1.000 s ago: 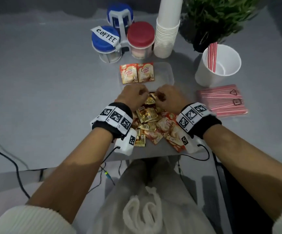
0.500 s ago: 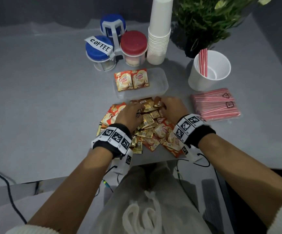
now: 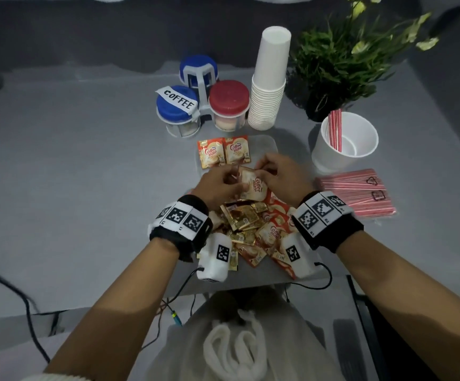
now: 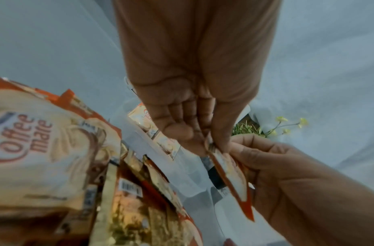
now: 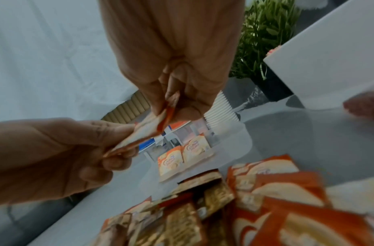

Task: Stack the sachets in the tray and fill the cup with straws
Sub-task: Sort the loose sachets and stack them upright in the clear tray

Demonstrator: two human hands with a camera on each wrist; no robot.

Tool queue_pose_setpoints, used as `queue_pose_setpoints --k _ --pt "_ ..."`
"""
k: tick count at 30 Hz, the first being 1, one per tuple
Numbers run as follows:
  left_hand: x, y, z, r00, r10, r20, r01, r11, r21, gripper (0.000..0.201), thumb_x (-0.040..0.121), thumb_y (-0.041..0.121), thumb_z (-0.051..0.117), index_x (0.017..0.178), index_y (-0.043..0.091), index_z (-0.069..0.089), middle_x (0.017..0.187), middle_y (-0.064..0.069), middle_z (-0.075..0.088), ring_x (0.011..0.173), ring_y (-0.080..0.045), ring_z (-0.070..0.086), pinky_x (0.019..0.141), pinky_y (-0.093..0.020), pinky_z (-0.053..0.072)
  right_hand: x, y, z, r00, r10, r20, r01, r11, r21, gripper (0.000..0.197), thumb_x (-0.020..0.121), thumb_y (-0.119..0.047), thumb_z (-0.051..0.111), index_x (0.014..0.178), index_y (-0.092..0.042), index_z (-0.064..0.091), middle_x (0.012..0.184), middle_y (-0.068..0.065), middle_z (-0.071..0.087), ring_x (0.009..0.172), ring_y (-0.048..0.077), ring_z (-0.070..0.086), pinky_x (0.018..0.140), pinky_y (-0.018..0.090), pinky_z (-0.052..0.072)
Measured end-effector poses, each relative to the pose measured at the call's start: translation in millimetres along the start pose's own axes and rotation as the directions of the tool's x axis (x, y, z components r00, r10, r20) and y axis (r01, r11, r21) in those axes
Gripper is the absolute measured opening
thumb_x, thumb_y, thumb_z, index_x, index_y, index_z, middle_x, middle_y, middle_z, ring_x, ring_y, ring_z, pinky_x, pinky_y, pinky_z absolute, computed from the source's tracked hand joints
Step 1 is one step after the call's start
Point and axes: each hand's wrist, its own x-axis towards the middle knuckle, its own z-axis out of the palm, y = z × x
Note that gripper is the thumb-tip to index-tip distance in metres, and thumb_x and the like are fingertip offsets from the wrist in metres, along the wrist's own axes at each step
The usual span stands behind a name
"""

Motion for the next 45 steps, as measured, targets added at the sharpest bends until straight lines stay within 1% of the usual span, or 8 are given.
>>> queue_pose_setpoints --k 5,9,17,23,28,32,36,45 --pt "2 -7 -9 0.998 -0.041 -0.056 0.038 0.998 -0.054 0.013 0.087 0.012 0.061 0.098 0.007 0.057 0.074 0.003 0.057 0.059 -0.007 0.052 0.046 -0.01 0.042 8 1 6 0.998 0.066 0.003 -0.066 0.986 0.151 0.016 0.085 -0.009 0.06 0.074 -0.019 0.055 0.08 -0.002 0.061 0.079 0.015 0.06 0.072 0.029 0.05" --pt "3 -11 -19 0.992 -0.117 -0.044 0.106 0.975 -0.197 0.033 0.088 0.007 0.059 0.119 0.0 0.052 0.097 -0.012 0.061 0.064 -0.013 0.058 0.049 -0.013 0.05 16 1 7 0.994 0.087 0.067 -0.097 0.984 0.148 0.005 0.085 -0.01 0.063 0.084 -0.005 0.063 0.072 -0.004 0.059 0.05 -0.006 0.057 0.051 0.009 0.043" --pt "13 -9 -31 0.984 -0.177 0.029 0.179 0.955 -0.238 0.026 0.082 0.005 0.065 0.108 0.003 0.061 0.094 -0.014 0.067 0.077 -0.023 0.065 0.081 -0.036 0.055 33 -15 13 0.998 -0.003 0.06 -0.002 0.997 0.077 0.017 0.088 -0.002 0.055 0.102 0.0 0.066 0.086 0.003 0.062 0.054 -0.004 0.058 0.053 0.006 0.046" --pt "20 -19 -33 0.957 -0.275 -0.094 0.228 0.911 -0.342 0.023 0.089 0.004 0.055 0.112 0.002 0.056 0.103 -0.018 0.065 0.079 -0.025 0.065 0.073 -0.034 0.058 29 4 15 0.972 0.074 0.221 0.006 0.941 -0.339 0.027 0.085 -0.008 0.058 0.111 -0.005 0.065 0.117 0.011 0.063 0.108 0.022 0.058 0.087 0.019 0.039" --pt "14 -27 -26 0.951 -0.284 -0.119 0.215 0.89 -0.403 0.026 0.09 0.008 0.055 0.116 0.006 0.056 0.103 -0.012 0.067 0.077 -0.017 0.066 0.063 -0.022 0.057 20 16 22 0.901 0.13 0.413 0.12 0.841 -0.527 0.042 0.081 -0.016 0.063 0.123 -0.011 0.058 0.125 0.009 0.059 0.114 0.026 0.054 0.094 0.031 0.042" --pt "11 -26 -18 0.947 -0.297 -0.119 0.225 0.882 -0.413 0.031 0.09 0.008 0.055 0.121 0.002 0.052 0.113 -0.016 0.064 0.087 -0.021 0.065 0.075 -0.027 0.056 17 18 24 0.91 0.118 0.397 0.122 0.84 -0.529 0.041 0.081 -0.008 0.058 0.121 -0.015 0.06 0.12 0.011 0.061 0.11 0.029 0.056 0.094 0.04 0.048" --pt "10 -21 -18 0.945 -0.298 -0.138 0.212 0.874 -0.437 0.03 0.091 0.006 0.052 0.121 0.001 0.051 0.11 -0.013 0.062 0.083 -0.018 0.063 0.062 -0.017 0.056 15 24 25 0.941 0.065 0.332 0.119 0.854 -0.506 0.034 0.084 -0.006 0.051 0.115 -0.014 0.064 0.111 0.016 0.065 0.101 0.033 0.06 0.089 0.043 0.05" --pt "11 -25 -19 0.929 -0.318 -0.188 0.181 0.835 -0.52 0.017 0.092 0.009 0.051 0.108 0.012 0.057 0.105 -0.009 0.066 0.082 -0.016 0.065 0.068 -0.027 0.055 15 17 -1 0.995 -0.058 0.087 0.079 0.962 -0.262 0.02 0.089 -0.011 0.055 0.1 -0.004 0.069 0.098 0.012 0.07 0.087 0.02 0.06 0.074 0.02 0.04"
